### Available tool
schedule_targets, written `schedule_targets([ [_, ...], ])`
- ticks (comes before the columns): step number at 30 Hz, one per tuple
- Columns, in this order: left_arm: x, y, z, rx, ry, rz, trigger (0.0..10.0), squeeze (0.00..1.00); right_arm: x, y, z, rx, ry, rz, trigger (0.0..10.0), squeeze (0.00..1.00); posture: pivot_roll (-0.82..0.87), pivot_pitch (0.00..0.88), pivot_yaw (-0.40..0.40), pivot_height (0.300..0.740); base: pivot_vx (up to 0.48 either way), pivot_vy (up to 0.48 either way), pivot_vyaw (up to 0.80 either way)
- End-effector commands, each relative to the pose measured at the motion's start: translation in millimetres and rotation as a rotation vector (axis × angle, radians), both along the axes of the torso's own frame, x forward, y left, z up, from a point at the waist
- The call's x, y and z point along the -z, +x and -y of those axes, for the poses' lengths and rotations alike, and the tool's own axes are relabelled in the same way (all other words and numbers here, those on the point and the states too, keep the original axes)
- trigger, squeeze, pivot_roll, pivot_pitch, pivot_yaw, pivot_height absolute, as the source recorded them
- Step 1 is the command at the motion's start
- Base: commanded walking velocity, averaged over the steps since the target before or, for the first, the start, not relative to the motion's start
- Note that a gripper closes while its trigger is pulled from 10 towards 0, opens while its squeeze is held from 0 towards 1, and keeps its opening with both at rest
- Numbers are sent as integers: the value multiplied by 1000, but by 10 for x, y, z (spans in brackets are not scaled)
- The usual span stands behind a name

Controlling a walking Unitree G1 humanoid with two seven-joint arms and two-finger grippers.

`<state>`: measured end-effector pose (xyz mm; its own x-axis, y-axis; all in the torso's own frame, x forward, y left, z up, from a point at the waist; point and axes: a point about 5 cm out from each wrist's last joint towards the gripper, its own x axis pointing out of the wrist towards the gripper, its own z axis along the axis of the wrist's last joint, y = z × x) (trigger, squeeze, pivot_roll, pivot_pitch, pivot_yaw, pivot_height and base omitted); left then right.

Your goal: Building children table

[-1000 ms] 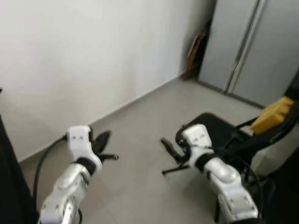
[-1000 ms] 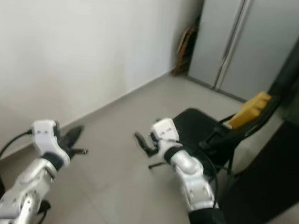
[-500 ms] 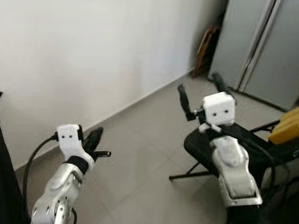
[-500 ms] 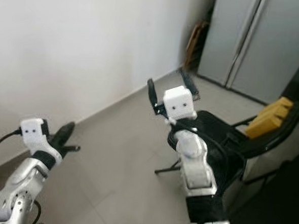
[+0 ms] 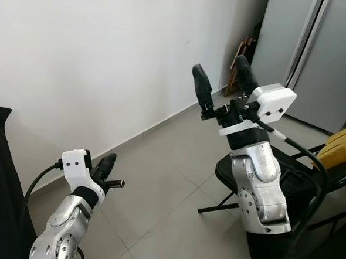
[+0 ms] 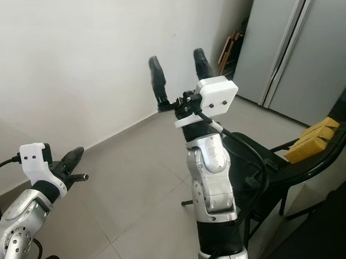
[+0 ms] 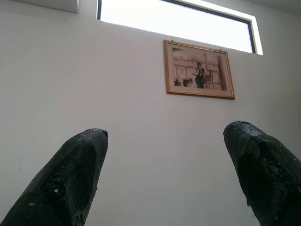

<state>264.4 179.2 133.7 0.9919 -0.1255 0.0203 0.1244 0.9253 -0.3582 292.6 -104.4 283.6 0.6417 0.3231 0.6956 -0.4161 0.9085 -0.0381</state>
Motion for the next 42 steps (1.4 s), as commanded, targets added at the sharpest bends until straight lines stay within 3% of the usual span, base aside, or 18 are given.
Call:
schedule_targets([
  [1, -4, -22, -34, 0, 4, -5, 10000, 0, -43, -10, -26, -27, 8, 7, 10000, 0, -5, 0, 31, 740, 0, 0, 0],
  [13, 1, -23, -34, 1, -4, -10, 10000, 0, -71, -23, -14, -74, 13, -8, 10000, 0, -9, 0, 28, 740, 0, 0, 0],
  [21, -4, -27, -26, 4, -4, -4, 10000, 0, 28, 11, -37, -67, -48, -55, 10000, 0, -11, 0, 21, 740, 0, 0, 0],
  [22, -8, -32, -23, 4, 1, -2, 10000, 0, 274, 93, -36, 21, -202, -141, 10000, 0, -11, 0, 19, 740, 0, 0, 0],
  [23, -9, -35, -20, 4, 4, -2, 10000, 0, 388, 120, -28, 61, -274, -176, 10000, 0, -11, 0, 19, 740, 0, 0, 0],
  [24, -9, -35, -20, 4, 4, -2, 10000, 0, 388, 120, -28, 61, -274, -176, 10000, 0, -11, 0, 19, 740, 0, 0, 0],
  [26, -11, -37, -13, 4, 8, -2, 10000, 0, 689, 142, 5, 136, -438, -258, 10000, 0, -12, 0, 14, 740, 0, 0, 0],
  [27, -11, -37, -13, 4, 8, -2, 10000, 0, 689, 142, 5, 136, -438, -258, 10000, 0, -12, 0, 14, 740, 0, 0, 0],
  [28, -13, -37, -11, 2, 11, 2, 10000, 0, 935, 137, 41, 172, -555, -339, 10000, 0, -15, 0, 12, 740, 0, 0, 0],
  [29, -20, -37, 0, 6, 22, 12, 10000, 0, 1341, 93, 142, 209, -753, -475, 10000, 0, -16, 0, 10, 740, 0, 0, 0],
  [31, -24, -37, 5, 8, 24, 16, 10000, 0, 1431, 73, 169, 210, -794, -505, 10000, 0, -16, 0, 10, 740, 0, 0, 0],
  [32, -26, -38, 7, 9, 25, 18, 10000, 0, 1455, 66, 176, 207, -803, -513, 10000, 0, -16, 0, 10, 740, 0, 0, 0],
  [35, -34, -29, 13, 8, 25, 26, 10000, 0, 1378, 110, 246, 227, -671, -563, 10000, 0, -26, 0, 10, 740, 356, 0, 0],
  [42, -37, -3, 22, 6, 25, 32, 10000, 0, 1417, 151, 230, 207, -670, -580, 10000, 0, -26, 0, 1, 740, 384, 0, 0],
])
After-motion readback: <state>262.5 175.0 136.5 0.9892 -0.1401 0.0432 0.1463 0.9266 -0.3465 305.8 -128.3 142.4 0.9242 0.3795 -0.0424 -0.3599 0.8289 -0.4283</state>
